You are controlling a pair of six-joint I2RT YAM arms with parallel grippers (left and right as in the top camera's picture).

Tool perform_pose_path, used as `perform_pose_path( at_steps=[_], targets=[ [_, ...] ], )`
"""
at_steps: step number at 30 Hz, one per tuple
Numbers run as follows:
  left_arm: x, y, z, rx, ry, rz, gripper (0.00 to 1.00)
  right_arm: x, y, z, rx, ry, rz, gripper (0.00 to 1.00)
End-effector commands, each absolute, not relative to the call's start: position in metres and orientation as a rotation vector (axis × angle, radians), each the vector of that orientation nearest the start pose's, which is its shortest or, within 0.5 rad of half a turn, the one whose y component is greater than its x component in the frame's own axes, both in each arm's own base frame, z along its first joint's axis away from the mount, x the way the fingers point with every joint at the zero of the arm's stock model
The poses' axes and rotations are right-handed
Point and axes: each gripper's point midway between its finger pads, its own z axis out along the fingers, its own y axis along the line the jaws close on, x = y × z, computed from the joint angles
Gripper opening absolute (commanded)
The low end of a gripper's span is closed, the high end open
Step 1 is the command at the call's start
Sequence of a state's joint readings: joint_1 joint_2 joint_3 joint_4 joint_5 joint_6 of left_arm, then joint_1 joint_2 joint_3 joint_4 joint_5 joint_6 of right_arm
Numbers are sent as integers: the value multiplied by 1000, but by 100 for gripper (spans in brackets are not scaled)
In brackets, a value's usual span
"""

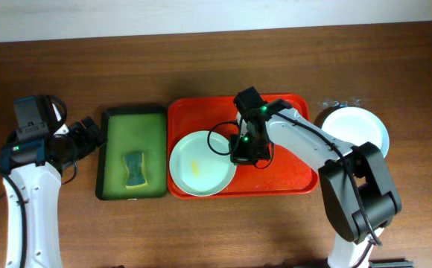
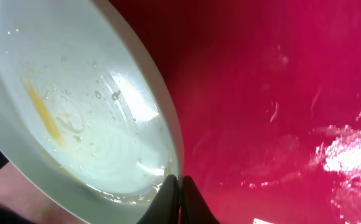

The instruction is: Clean dirty plates on tray and stack at the side

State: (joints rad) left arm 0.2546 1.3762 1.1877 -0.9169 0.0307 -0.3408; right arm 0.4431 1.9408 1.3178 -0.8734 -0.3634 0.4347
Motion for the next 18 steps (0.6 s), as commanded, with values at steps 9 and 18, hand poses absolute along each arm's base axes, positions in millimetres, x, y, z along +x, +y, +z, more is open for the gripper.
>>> perform_pose_path(
  at_steps=[9, 18],
  targets=[
    [325, 79, 180, -753, 2525, -80, 99, 324, 182, 38, 125, 3139, 548, 68],
    [325, 79, 180, -753, 2525, -80, 99, 323, 177, 35, 69, 3140, 502, 96]
  ],
)
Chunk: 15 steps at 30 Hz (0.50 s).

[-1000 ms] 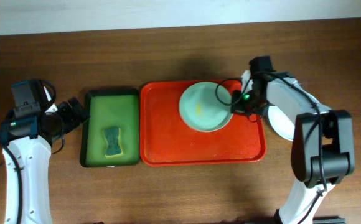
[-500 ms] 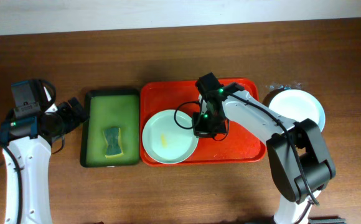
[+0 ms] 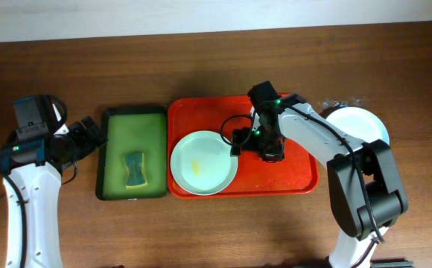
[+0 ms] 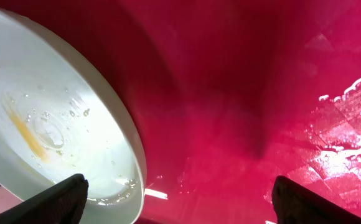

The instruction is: Clean dirty plates on tray and stack at the side

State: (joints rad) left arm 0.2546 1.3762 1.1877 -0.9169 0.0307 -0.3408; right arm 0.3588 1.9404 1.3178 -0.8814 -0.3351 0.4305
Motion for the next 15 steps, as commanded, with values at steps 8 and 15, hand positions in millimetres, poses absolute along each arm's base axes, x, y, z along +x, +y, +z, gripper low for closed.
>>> perform_pose_path(
  at_steps=[8, 15],
  targets=[
    [325, 79, 180, -753, 2525, -80, 99, 329, 173, 35, 85, 3122, 499, 100],
    [334, 83, 185, -743, 2481, -66, 99, 329, 174, 35, 120, 3123, 499, 99]
  ],
)
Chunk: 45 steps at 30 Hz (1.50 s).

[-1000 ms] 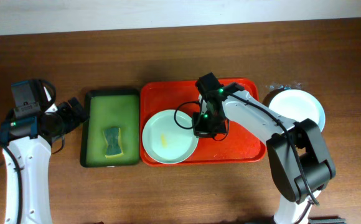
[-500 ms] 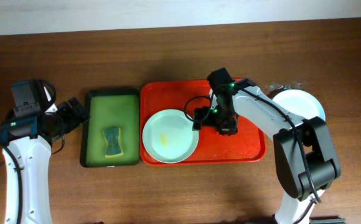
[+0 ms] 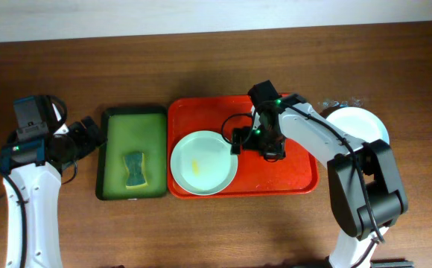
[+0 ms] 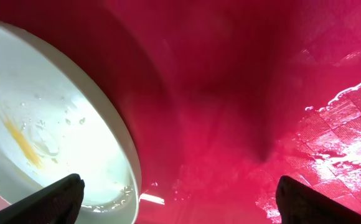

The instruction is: Clean dirty plates on tray and stack at the side

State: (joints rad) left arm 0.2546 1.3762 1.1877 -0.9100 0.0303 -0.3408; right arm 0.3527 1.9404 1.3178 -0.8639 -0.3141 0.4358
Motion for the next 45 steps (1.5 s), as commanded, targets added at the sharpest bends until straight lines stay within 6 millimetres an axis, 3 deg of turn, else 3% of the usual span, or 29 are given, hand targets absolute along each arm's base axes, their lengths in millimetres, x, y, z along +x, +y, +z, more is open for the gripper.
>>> perform_pose_path(
  at_steps=[1, 4, 6, 8, 10, 11, 12, 15, 17, 18, 20, 22, 25, 27, 33, 36, 38, 40, 42, 45],
  targets=[
    [338, 89, 188, -745, 2454, -33, 99, 324, 172, 35, 52, 3143, 488, 99],
    [338, 88, 188, -752, 2452, -38, 99, 313, 167, 34, -43, 3185, 469, 99],
    [340, 77, 189, -748, 2456, -133, 99, 315, 168, 34, -52, 3175, 472, 99],
    [341, 48, 189, -695, 2488, -347, 99, 316, 168, 34, -54, 3168, 475, 99],
    [320, 16, 183, -682, 2587, -554, 99, 316, 168, 34, -54, 3168, 475, 99],
    [315, 13, 179, -647, 2618, -546, 99, 316, 168, 34, -54, 3168, 474, 99],
    [308, 3, 172, -554, 2671, -542, 79, 316, 168, 34, -54, 3168, 475, 99],
    [293, -23, 149, -412, 2776, -532, 66, 316, 168, 34, -53, 3167, 475, 99],
    [285, -18, 132, -368, 2837, -346, 51, 316, 168, 34, -53, 3167, 475, 99],
    [283, -21, 126, -333, 2853, -293, 49, 316, 168, 34, -53, 3167, 475, 99],
    [287, -32, 117, -257, 2844, -276, 49, 316, 168, 34, -53, 3167, 475, 99],
    [289, -27, 103, -229, 2857, -149, 58, 316, 168, 34, -53, 3167, 475, 99],
    [288, -16, 84, -287, 2908, -36, 54, 316, 168, 34, -53, 3167, 475, 99],
    [292, -15, 67, -297, 2947, -15, 46, 317, 169, 34, -54, 3165, 476, 99],
    [294, -14, 19, -305, 3066, 29, 42, 317, 169, 33, -54, 3167, 475, 99],
    [294, -9, 15, -307, 3073, 69, 32, 317, 169, 33, -54, 3166, 476, 99],
    [296, -10, 15, -307, 3066, 63, 20, 317, 169, 33, -50, 3164, 478, 100],
    [296, -10, 15, -306, 3065, 60, 1, 315, 172, 33, -35, 3170, 475, 94],
    [298, -11, 15, -305, 3056, 56, 0, 311, 180, 30, -70, 3166, 470, 82],
    [298, -11, 15, -305, 3057, 54, 0, 312, 190, 17, -134, 3116, 454, 73]
  ],
)
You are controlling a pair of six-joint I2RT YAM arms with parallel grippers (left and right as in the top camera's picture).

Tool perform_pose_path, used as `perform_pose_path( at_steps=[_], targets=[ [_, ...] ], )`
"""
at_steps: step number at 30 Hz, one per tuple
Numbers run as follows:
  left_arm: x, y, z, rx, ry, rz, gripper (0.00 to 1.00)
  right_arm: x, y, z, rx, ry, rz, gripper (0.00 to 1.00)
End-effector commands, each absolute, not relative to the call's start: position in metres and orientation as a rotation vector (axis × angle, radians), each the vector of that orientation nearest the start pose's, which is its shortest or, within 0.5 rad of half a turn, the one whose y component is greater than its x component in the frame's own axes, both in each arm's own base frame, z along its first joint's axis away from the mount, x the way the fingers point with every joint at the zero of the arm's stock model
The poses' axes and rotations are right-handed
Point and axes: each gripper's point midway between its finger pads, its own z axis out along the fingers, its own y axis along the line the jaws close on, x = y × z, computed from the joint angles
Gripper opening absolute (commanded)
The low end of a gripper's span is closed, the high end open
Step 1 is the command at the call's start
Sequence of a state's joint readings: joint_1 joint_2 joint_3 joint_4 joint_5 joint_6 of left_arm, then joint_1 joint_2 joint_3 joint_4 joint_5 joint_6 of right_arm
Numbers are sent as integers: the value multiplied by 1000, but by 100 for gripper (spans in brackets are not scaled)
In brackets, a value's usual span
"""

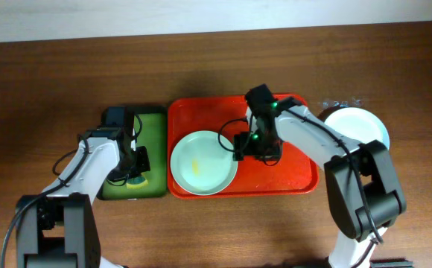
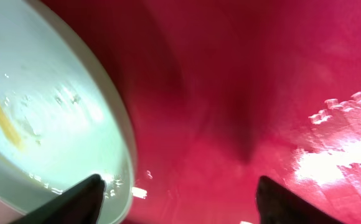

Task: Clean dirty plates on tray and stack at the side
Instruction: 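Lower the left gripper and grasp the sponge in the green tray, then lift the sponge with left gripper and carry it over the plate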

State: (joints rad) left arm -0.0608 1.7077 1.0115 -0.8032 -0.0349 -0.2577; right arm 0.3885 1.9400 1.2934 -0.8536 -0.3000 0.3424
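Observation:
A white plate [image 1: 203,162] with a yellow smear lies on the left half of the red tray [image 1: 290,175]. My right gripper [image 1: 241,144] is low over the tray at the plate's right rim. In the right wrist view it [image 2: 183,200] stands open, one of its fingers [image 2: 84,198] over the plate's [image 2: 37,118] edge and the other over bare tray [image 2: 230,93]. My left gripper [image 1: 130,162] hangs over the green tray [image 1: 153,130], its fingers spread on either side of the sponge [image 1: 132,179], which is mostly hidden beneath it.
A clean white plate [image 1: 359,125] sits on the wooden table to the right of the red tray, next to some water drops [image 1: 340,103]. The two trays stand side by side, almost touching.
My left arm has moved from the table's left edge to over the green tray, its gripper now above the sponge. The right gripper, still open, has shifted slightly toward the plate's rim.
My right gripper was first shut at the dirty plate's right edge. It then stood open, drawn back a little to the right over the tray, and stayed there. The left arm rested at the far left throughout, and now it is over the sponge.

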Motion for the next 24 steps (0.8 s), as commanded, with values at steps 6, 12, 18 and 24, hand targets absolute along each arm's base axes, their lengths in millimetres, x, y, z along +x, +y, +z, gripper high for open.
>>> perform_pose_path(
  at_steps=[6, 12, 18, 24],
  targets=[
    [298, -11, 15, -305, 3056, 53, 0, 322, 206, 11, -109, 3043, 503, 4],
    [302, -12, 15, -303, 3039, 48, 0, 325, 165, 11, 111, 3106, 347, 4],
    [304, -12, 15, -302, 3032, 46, 0, 322, 168, 12, 111, 3119, 388, 56],
    [304, -12, 15, -302, 3032, 46, 0, 322, 169, 12, 111, 3116, 396, 5]
  ],
)
